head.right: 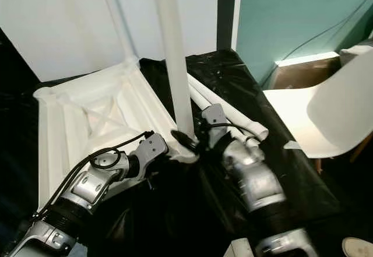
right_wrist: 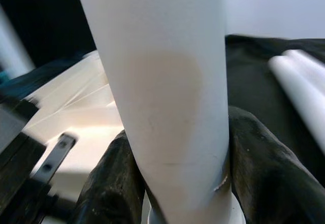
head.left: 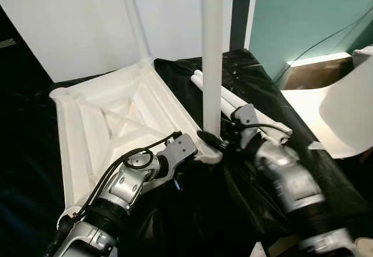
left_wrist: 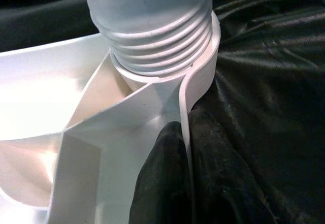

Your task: Building children table

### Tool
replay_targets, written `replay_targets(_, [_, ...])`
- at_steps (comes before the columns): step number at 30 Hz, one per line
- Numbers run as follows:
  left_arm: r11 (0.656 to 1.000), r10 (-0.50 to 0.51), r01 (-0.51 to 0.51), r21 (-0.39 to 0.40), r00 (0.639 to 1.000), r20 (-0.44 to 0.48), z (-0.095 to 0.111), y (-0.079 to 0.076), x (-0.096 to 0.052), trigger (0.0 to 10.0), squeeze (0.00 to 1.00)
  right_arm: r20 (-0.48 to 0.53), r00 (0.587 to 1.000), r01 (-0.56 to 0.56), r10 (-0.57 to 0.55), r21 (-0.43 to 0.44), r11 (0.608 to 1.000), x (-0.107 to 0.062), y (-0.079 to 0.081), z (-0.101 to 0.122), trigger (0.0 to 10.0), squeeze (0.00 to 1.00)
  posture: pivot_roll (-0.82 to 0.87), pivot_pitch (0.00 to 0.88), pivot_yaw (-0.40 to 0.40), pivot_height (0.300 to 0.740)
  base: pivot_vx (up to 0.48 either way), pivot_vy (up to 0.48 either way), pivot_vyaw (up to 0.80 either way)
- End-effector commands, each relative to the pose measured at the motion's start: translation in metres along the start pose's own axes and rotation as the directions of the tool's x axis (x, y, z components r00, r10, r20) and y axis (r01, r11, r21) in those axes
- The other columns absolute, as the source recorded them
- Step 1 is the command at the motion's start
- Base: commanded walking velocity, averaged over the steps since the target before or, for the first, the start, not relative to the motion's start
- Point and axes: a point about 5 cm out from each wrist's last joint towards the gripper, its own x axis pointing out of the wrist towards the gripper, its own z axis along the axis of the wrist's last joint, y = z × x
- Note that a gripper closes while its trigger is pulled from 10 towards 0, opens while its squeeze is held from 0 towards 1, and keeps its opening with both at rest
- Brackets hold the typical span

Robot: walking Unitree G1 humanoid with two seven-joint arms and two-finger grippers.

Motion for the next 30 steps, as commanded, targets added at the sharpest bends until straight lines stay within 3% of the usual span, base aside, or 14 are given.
replay_targets(1, [0.995,-0.081,0.076,-0.06,0.992,-0.094,-0.026,-0.019,0.01,9.1,0.0,0.022,0.987,0.16,-0.162,0.06,0.985,0.0,-0.012,0.0,0.0,0.0,0.03,0.0,0.088,0.74,0.0,0.0,0.0])
replay_targets(2, [0.996,-0.073,0.067,-0.058,0.992,-0.099,-0.026,-0.018,0.01,10.0,0.0,0.032,0.981,0.189,-0.191,0.058,0.98,0.0,-0.008,-0.001,0.0,0.0,0.04,0.0,0.089,0.74,0.0,0.0,0.0])
replay_targets(3, [0.996,-0.069,0.063,-0.057,0.992,-0.102,-0.026,-0.018,0.01,10.0,0.0,0.042,0.984,0.172,-0.174,0.045,0.984,0.0,0.0,-0.002,0.0,0.0,0.04,0.0,0.089,0.74,0.0,0.0,0.0])
replay_targets(4, [0.996,-0.068,0.063,-0.057,0.992,-0.102,-0.026,-0.017,0.01,10.0,0.0,0.047,0.988,0.144,-0.145,0.026,0.989,0.001,0.006,-0.001,5.0,0.0,0.04,0.0,0.089,0.74,0.0,0.0,0.0])
replay_targets(6, [0.996,-0.071,0.065,-0.057,0.992,-0.1,-0.025,-0.018,0.009,10.0,0.0,0.043,0.992,0.122,-0.122,0.0,0.992,0.003,0.007,-0.001,10.0,0.0,0.04,0.0,0.088,0.74,0.0,0.0,0.0])
replay_targets(7, [0.996,-0.072,0.066,-0.057,0.992,-0.101,-0.026,-0.018,0.009,10.0,0.0,0.032,0.992,0.126,-0.126,-0.006,0.992,0.004,0.004,-0.001,10.0,0.0,0.04,0.0,0.088,0.74,0.0,0.0,0.0])
replay_targets(8, [0.996,-0.072,0.066,-0.058,0.992,-0.102,-0.026,-0.018,0.008,10.0,0.0,0.025,0.992,0.121,-0.121,-0.009,0.993,0.004,0.0,-0.001,10.0,0.84,0.04,0.0,0.084,0.74,0.0,0.0,0.0])
replay_targets(9, [0.996,-0.072,0.067,-0.058,0.992,-0.103,-0.027,-0.018,0.008,10.0,0.0,0.02,0.994,0.107,-0.107,-0.004,0.994,0.004,-0.001,-0.001,10.0,1.0,0.04,0.0,0.083,0.74,0.0,0.0,0.0])
replay_targets(11, [0.996,-0.073,0.067,-0.059,0.992,-0.105,-0.028,-0.019,0.008,10.0,0.0,0.004,1.0,0.009,-0.009,-0.002,1.0,0.005,0.002,-0.001,10.0,1.0,0.04,0.0,0.083,0.74,0.0,0.0,0.0])
replay_targets(16, [0.996,-0.073,0.067,-0.06,0.992,-0.106,-0.029,-0.019,0.008,10.0,0.0,-0.006,0.998,-0.055,0.055,-0.019,0.998,0.005,0.003,-0.001,10.0,1.0,0.03,0.0,0.08,0.74,0.0,0.0,0.0])
replay_targets(17, [0.996,-0.079,0.073,-0.06,0.992,-0.102,-0.029,-0.02,0.009,10.0,0.0,-0.019,0.99,-0.142,0.142,-0.058,0.988,0.004,-0.001,0.0,10.0,0.0,0.03,0.0,0.074,0.74,0.0,0.0,0.0])
replay_targets(18, [0.996,-0.079,0.073,-0.06,0.992,-0.102,-0.029,-0.02,0.009,10.0,0.0,-0.019,0.99,-0.142,0.142,-0.058,0.988,0.004,-0.001,0.0,10.0,0.0,0.03,0.0,0.074,0.74,0.0,0.0,0.0])
replay_targets(20, [0.994,-0.104,0.099,-0.056,0.991,-0.09,-0.028,-0.023,0.01,10.0,0.0,-0.058,0.948,-0.319,0.314,-0.125,0.94,0.0,-0.014,0.002,10.0,0.0,0.03,0.0,0.07,0.74,0.0,0.0,0.0])
replay_targets(30, [0.989,-0.143,0.14,-0.052,0.986,-0.079,-0.029,-0.027,0.007,10.0,0.0,-0.167,0.88,-0.471,0.445,-0.186,0.862,0.004,-0.037,0.001,10.0,0.0,0.05,0.0,0.063,0.74,0.0,0.0,0.0])
